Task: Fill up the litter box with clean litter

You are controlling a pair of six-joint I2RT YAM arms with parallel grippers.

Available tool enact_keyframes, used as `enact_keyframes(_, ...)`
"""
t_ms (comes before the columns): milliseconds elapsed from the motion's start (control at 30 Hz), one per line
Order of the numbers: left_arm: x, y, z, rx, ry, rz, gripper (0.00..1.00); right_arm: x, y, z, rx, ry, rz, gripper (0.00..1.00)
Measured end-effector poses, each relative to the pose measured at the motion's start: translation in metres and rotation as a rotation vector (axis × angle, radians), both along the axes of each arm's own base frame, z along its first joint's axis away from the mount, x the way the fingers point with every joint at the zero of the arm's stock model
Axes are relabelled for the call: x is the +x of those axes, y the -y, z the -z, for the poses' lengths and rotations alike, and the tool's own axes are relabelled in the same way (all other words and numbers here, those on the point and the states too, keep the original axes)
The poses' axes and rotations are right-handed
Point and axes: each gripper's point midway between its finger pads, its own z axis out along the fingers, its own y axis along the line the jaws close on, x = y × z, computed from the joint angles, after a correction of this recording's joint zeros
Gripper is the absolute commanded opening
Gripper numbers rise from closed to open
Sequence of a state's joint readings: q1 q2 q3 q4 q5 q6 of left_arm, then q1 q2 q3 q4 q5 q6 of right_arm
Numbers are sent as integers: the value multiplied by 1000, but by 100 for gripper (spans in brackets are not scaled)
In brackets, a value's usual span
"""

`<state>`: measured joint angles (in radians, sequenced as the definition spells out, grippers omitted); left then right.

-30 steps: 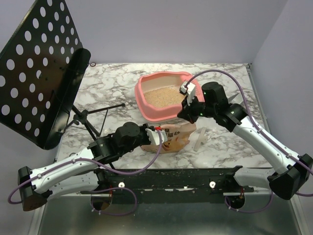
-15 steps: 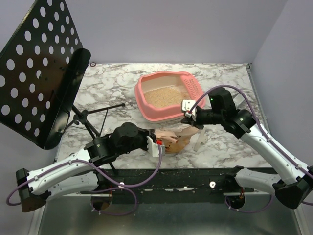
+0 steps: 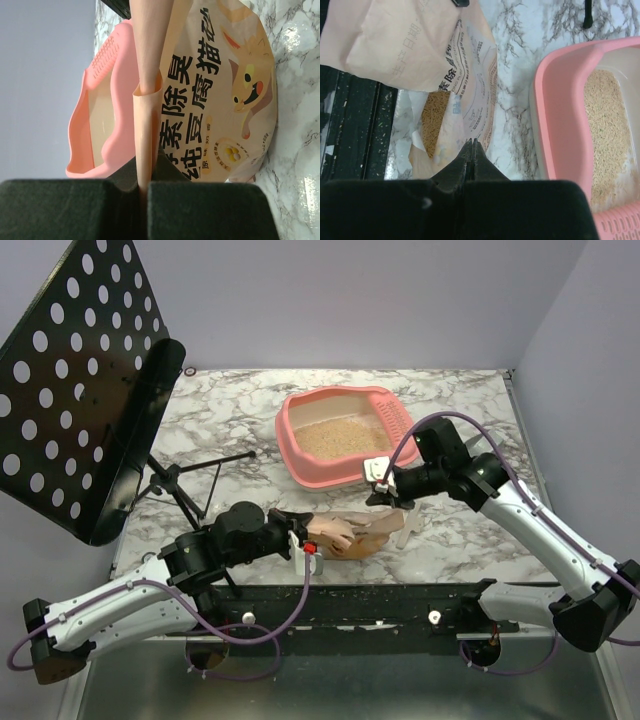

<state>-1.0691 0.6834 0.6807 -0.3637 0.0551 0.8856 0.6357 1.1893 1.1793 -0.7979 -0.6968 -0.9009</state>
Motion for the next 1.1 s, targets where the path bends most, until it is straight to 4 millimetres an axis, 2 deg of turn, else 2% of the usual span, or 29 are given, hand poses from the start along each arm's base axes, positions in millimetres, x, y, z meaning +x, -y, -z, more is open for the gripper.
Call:
enact_keyframes(267, -2, 1, 1, -23, 6, 13, 0, -19, -1, -3, 18, -49, -75, 0)
enact_keyframes(533, -2, 3, 0, -41, -4, 10, 0, -28, -5, -1, 28, -78, -106, 0)
enact_keyframes(1100, -2, 5, 0, -66, -14, 3, 0, -42, -16, 33, -38, -201, -159, 1)
